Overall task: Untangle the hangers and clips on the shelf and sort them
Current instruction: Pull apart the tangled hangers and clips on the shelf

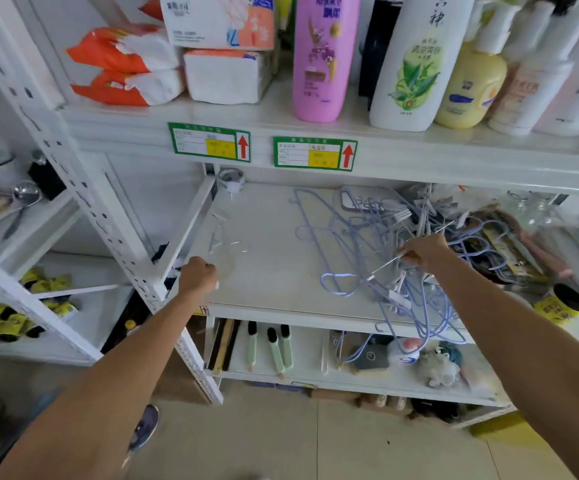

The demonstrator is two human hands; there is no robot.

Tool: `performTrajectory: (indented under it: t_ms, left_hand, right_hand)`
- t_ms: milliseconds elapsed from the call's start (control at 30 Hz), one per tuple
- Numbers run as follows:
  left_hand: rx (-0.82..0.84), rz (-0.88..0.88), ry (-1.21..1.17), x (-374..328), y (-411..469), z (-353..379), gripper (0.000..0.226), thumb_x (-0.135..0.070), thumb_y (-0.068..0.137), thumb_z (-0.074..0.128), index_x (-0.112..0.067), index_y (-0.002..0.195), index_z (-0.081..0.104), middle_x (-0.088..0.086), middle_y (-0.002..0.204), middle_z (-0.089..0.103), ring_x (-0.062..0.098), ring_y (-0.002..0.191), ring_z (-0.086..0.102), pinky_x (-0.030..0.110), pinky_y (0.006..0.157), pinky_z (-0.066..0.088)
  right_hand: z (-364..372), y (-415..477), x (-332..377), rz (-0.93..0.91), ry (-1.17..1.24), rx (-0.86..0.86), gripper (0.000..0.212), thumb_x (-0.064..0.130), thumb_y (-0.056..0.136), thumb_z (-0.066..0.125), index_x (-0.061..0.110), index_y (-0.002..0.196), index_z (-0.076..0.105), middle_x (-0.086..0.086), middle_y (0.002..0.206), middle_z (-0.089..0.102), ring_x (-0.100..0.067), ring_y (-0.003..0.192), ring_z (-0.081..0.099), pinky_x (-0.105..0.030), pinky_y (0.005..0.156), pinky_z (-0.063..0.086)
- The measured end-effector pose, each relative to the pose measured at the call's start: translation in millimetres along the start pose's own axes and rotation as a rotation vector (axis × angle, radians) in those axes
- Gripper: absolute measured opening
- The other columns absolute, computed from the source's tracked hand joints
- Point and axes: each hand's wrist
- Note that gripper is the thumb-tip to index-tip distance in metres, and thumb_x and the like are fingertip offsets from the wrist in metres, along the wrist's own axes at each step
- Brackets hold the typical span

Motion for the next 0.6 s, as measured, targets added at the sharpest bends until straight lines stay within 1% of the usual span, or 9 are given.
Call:
performTrajectory:
  t_ms: [67, 133, 167, 200, 267, 400, 500, 567, 600]
  left_hand:
    - [-0.002, -0.013, 0.115, 12, 8, -9, 0.023, -0.006, 0.091, 0.048, 0.012, 0.096, 0.063, 0.024, 0.098, 0.068, 0.037, 0.086, 0.067, 0.036, 0.061, 0.045]
    - [0.011, 0.019, 0.232, 18, 13, -14, 0.024, -0.005, 0.094, 0.046, 0.012, 0.101, 0.060, 0.027, 0.105, 0.065, 0.040, 0.096, 0.065, 0.037, 0.066, 0.044]
    - [0.024, 0.049, 0.277, 20, 14, -15, 0.025, -0.007, 0.096, 0.044, 0.011, 0.104, 0.059, 0.027, 0.109, 0.064, 0.040, 0.100, 0.063, 0.039, 0.071, 0.046]
    - [0.044, 0.071, 0.319, 23, 15, -15, 0.026, -0.009, 0.098, 0.042, 0.010, 0.109, 0.057, 0.026, 0.112, 0.063, 0.040, 0.103, 0.062, 0.040, 0.076, 0.048]
    - [0.094, 0.105, 0.382, 31, 16, -14, 0.028, -0.014, 0.100, 0.042, 0.007, 0.114, 0.054, 0.025, 0.115, 0.063, 0.038, 0.105, 0.062, 0.041, 0.081, 0.050]
    - [0.152, 0.135, 0.467, 43, 23, -9, 0.033, -0.022, 0.099, 0.046, 0.001, 0.121, 0.046, 0.024, 0.117, 0.059, 0.039, 0.103, 0.062, 0.043, 0.081, 0.052]
    - [0.164, 0.155, 0.474, 40, 25, -9, 0.033, -0.027, 0.099, 0.049, -0.001, 0.119, 0.046, 0.023, 0.115, 0.060, 0.038, 0.104, 0.061, 0.040, 0.078, 0.049]
    - [0.189, 0.168, 0.474, 34, 30, -11, 0.033, -0.029, 0.100, 0.050, -0.001, 0.117, 0.047, 0.021, 0.113, 0.062, 0.036, 0.103, 0.061, 0.037, 0.075, 0.045]
    - [0.196, 0.170, 0.482, 31, 33, -12, 0.033, -0.030, 0.100, 0.050, -0.001, 0.117, 0.048, 0.021, 0.113, 0.062, 0.035, 0.103, 0.061, 0.036, 0.074, 0.044]
  right_hand:
    - [2, -5, 3, 0.021, 0.029, -0.008, 0.022, -0.011, 0.086, 0.065, -0.005, 0.067, 0.055, -0.028, 0.078, 0.067, -0.031, 0.059, 0.066, -0.051, 0.076, 0.059]
    - [2, -11, 4, 0.019, 0.043, -0.014, 0.020, -0.013, 0.087, 0.062, -0.004, 0.071, 0.053, -0.024, 0.064, 0.066, -0.026, 0.045, 0.065, -0.045, 0.055, 0.060]
    - [2, -14, 6, 0.019, 0.050, -0.016, 0.016, -0.012, 0.087, 0.063, -0.005, 0.075, 0.054, -0.024, 0.063, 0.066, -0.024, 0.041, 0.064, -0.042, 0.046, 0.058]
    - [1, -17, 7, 0.024, 0.063, -0.018, 0.013, -0.012, 0.087, 0.064, -0.005, 0.079, 0.056, -0.025, 0.068, 0.065, -0.024, 0.042, 0.065, -0.041, 0.041, 0.057]
    - [0, -19, 6, 0.039, 0.090, -0.020, 0.009, -0.011, 0.087, 0.065, -0.008, 0.082, 0.058, -0.026, 0.077, 0.067, -0.028, 0.049, 0.069, -0.045, 0.044, 0.058]
    - [0, -21, 2, 0.047, 0.100, -0.007, 0.007, -0.010, 0.086, 0.067, -0.015, 0.087, 0.062, -0.026, 0.078, 0.070, -0.030, 0.053, 0.071, -0.049, 0.053, 0.060]
    - [-1, -18, -3, 0.040, 0.094, 0.013, 0.014, -0.009, 0.087, 0.066, -0.013, 0.075, 0.061, -0.026, 0.073, 0.070, -0.030, 0.052, 0.070, -0.050, 0.064, 0.061]
    - [0, -13, -3, 0.042, 0.107, 0.018, 0.016, -0.009, 0.089, 0.063, -0.013, 0.074, 0.061, -0.026, 0.071, 0.070, -0.030, 0.055, 0.071, -0.048, 0.076, 0.060]
    - [0, -13, -1, 0.039, 0.109, 0.020, 0.016, -0.009, 0.090, 0.062, -0.013, 0.074, 0.061, -0.026, 0.070, 0.070, -0.030, 0.057, 0.071, -0.047, 0.079, 0.060]
Point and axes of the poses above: each hand's wrist, its own y-axis towards the middle knuckle, its own z-axis out of the palm, x = y × z
